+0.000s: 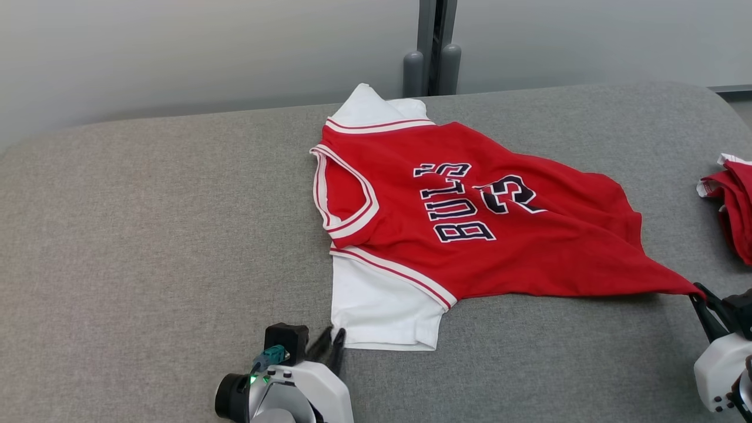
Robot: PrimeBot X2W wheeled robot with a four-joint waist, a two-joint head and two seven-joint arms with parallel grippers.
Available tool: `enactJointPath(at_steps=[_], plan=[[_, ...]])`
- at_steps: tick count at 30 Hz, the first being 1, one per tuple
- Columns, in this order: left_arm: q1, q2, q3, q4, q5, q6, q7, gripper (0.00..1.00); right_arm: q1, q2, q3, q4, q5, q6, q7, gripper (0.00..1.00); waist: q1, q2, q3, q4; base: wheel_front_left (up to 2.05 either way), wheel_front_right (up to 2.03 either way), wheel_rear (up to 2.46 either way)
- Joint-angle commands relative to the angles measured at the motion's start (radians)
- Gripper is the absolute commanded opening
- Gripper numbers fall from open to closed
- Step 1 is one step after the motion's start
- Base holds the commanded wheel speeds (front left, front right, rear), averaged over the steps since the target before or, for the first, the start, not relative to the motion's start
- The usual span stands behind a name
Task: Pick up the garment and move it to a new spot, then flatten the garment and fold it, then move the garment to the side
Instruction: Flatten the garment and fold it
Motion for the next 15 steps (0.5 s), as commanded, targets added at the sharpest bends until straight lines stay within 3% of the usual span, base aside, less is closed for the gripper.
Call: enactJointPath(at_steps=[1,9,15], plan=[[-0.014,0.006,-0.005,0.006,-0.006,-0.004,0.002,0.0,-0.001,-0.006,0.001,0.002,0.007,-0.001,0.0,0.0,0.0,-0.0001,-0.001,0.002,0.0,0.0,0.0],[-0.006,0.006,0.014,-0.017,-0.055,-0.039,0.002,0.0,-0.001,0.007,0.008,-0.007,0.008,-0.001,0.0,0.0,0.0,-0.0001,-0.022,0.021,0.0,0.0,0.0],[0.012,0.006,0.131,-0.101,-0.175,-0.171,0.001,0.0,-0.018,0.0,0.026,-0.049,-0.007,-0.001,0.0,0.0,0.0,-0.0001,-0.071,0.033,0.0,0.0,0.0]])
